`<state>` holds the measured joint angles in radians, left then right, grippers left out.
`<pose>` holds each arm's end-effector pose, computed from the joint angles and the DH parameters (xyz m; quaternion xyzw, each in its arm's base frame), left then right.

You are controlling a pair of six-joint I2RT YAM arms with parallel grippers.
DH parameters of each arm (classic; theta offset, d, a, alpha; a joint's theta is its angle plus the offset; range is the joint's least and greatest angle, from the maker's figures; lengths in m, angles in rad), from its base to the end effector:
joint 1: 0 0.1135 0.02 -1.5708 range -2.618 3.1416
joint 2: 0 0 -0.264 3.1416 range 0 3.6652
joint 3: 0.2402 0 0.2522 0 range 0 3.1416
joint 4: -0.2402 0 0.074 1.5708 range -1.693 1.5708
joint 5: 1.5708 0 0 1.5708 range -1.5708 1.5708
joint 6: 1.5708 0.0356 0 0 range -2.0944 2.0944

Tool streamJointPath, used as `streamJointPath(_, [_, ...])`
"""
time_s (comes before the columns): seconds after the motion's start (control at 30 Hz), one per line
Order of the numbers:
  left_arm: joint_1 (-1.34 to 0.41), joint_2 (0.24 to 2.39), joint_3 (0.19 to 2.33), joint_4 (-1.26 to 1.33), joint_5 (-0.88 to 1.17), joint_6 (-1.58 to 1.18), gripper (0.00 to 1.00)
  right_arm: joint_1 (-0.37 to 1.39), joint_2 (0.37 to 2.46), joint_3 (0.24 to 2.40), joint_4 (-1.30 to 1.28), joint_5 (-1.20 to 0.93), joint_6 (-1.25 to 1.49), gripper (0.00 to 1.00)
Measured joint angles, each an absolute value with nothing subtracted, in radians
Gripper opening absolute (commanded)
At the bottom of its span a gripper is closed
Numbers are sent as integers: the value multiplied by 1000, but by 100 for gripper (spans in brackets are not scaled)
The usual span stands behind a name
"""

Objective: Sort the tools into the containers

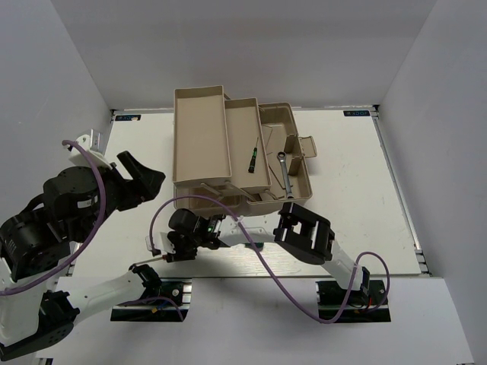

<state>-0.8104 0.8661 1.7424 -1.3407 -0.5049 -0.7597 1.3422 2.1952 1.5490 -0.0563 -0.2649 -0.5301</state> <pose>0.0495 -0.0270 0.4941 -0.1103 0.8269 -0.2093 0.5101 0.1017 0.4781 0.1581 -0.7571 0.4884 0.2748 0.3357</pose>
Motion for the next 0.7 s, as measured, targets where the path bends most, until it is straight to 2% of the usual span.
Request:
streamJointPath(0.37, [-810, 866, 1736, -1339, -505, -759, 85, 1342, 2205, 1562, -78, -268, -529, 45])
streamJointPath(0.7, [-810, 862, 1733, -1339, -505, -760, 85, 1344, 2274, 1713, -224, -272, -532, 45])
